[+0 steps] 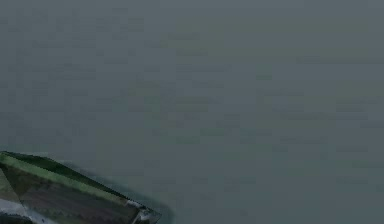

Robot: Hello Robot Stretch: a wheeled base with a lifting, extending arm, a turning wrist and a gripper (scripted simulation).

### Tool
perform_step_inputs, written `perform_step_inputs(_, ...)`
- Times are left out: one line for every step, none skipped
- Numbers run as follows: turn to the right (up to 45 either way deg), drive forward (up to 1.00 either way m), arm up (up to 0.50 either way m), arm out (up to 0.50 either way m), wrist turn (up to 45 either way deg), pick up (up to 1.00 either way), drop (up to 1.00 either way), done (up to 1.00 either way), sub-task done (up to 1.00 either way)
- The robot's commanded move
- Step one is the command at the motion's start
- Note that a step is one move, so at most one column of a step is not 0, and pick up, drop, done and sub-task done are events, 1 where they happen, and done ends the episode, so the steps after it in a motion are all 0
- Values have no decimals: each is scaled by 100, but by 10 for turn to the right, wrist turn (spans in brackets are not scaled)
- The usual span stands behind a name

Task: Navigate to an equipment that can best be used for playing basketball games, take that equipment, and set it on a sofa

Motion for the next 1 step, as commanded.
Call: perform_step_inputs(0,0,0,0,450,0,0,0,0)
